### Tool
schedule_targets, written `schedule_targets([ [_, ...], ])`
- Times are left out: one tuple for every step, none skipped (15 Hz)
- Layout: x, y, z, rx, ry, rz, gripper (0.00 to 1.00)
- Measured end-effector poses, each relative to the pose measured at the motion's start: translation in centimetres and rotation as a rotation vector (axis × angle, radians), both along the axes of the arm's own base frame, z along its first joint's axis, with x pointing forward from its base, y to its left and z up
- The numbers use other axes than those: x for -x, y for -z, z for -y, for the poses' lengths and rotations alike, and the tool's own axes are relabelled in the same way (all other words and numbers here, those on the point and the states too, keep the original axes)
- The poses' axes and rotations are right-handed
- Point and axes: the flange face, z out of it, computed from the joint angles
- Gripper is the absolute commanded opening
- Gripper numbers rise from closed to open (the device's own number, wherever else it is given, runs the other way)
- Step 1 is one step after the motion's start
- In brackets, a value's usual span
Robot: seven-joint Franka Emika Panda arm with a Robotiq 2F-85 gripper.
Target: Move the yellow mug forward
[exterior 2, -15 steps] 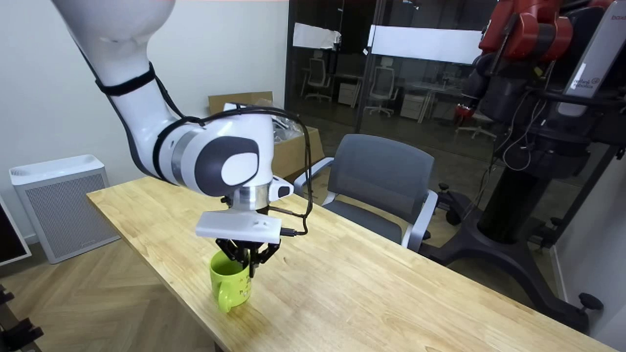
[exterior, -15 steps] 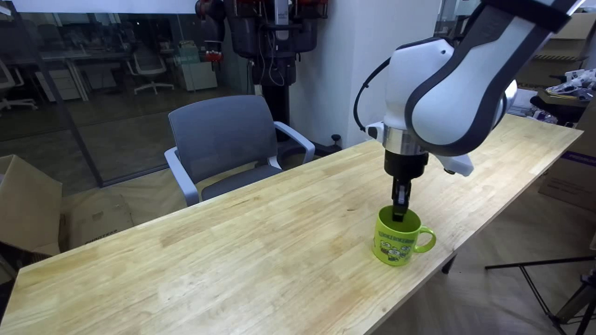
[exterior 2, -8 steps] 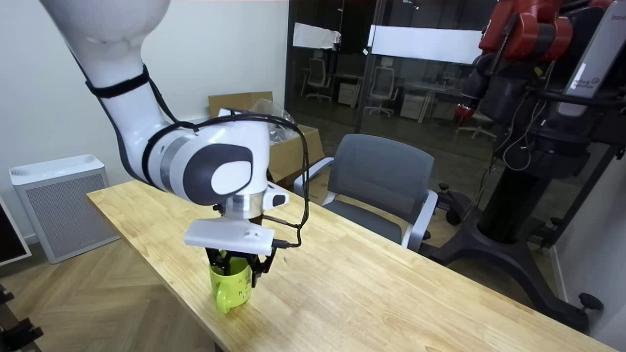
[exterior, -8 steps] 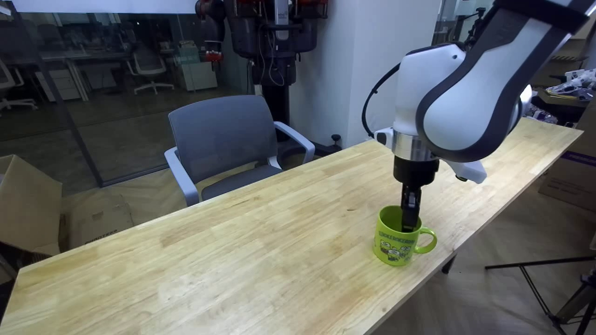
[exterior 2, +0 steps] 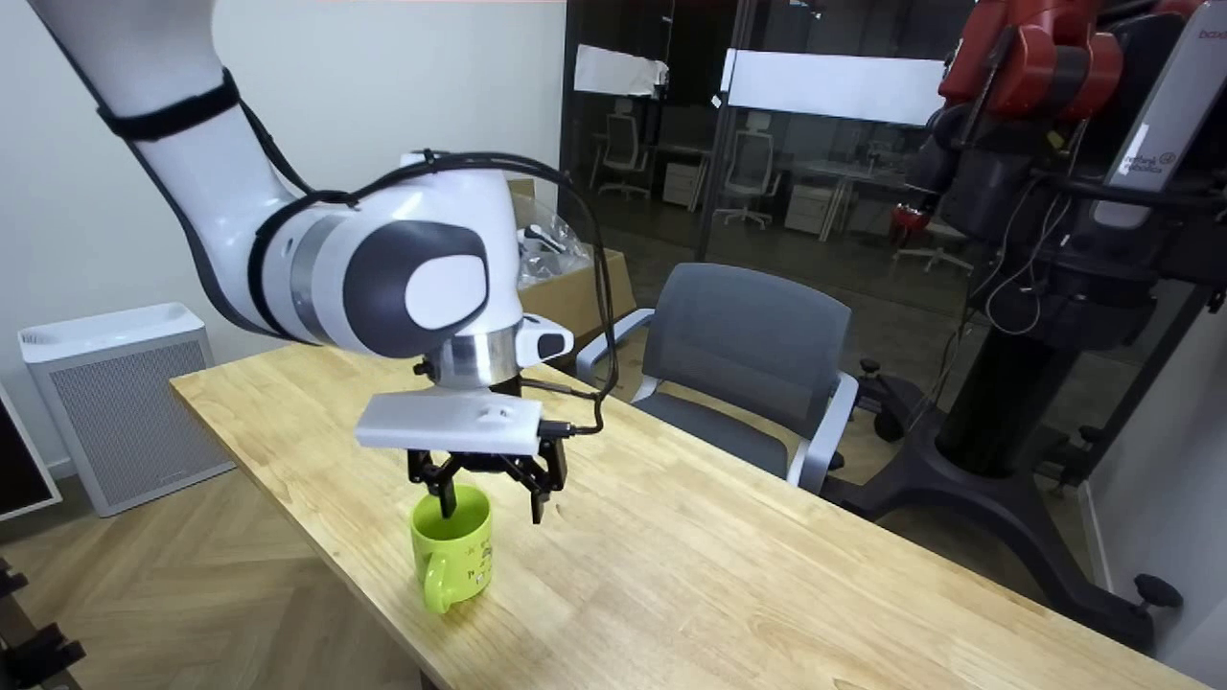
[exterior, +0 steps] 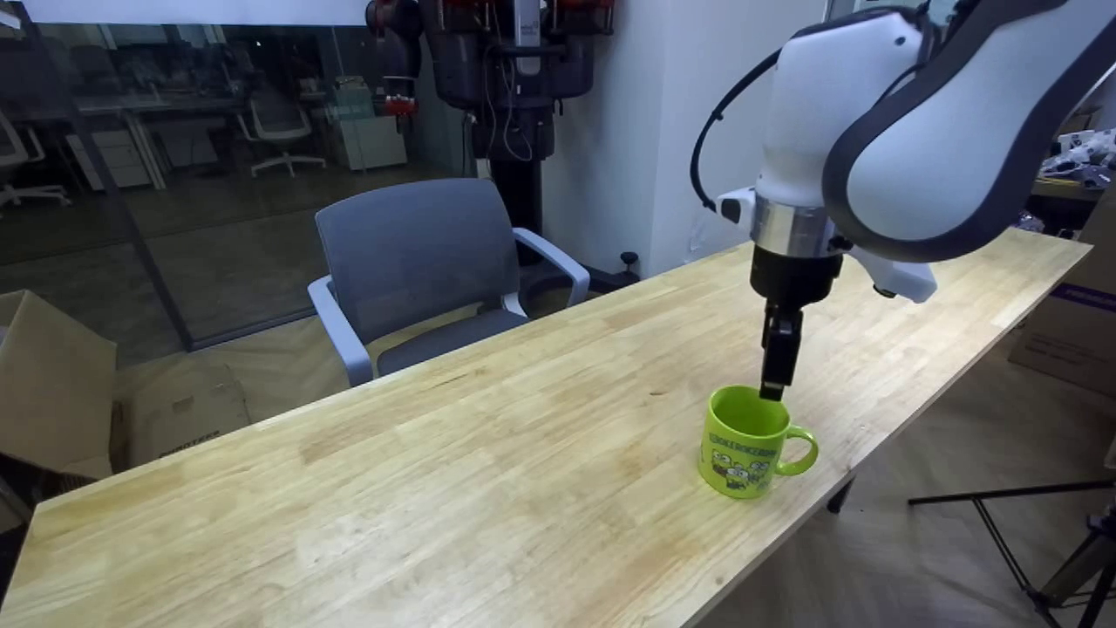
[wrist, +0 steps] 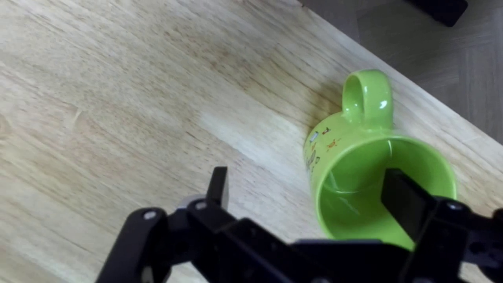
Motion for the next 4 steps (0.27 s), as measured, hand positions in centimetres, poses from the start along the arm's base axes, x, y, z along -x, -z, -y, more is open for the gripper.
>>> schedule_targets([
  [0.0, -0.8, -0.1, 0.005, 0.0, 0.014, 1.0],
  [0.1, -1.5, -0.2, 0.004, 0.0, 0.027, 1.0],
  [0.2, -2.2, -0.4, -0.002, 0.005, 0.04, 1.0],
  [0.3, -2.7, -0.7, -0.015, 0.015, 0.049, 1.0],
])
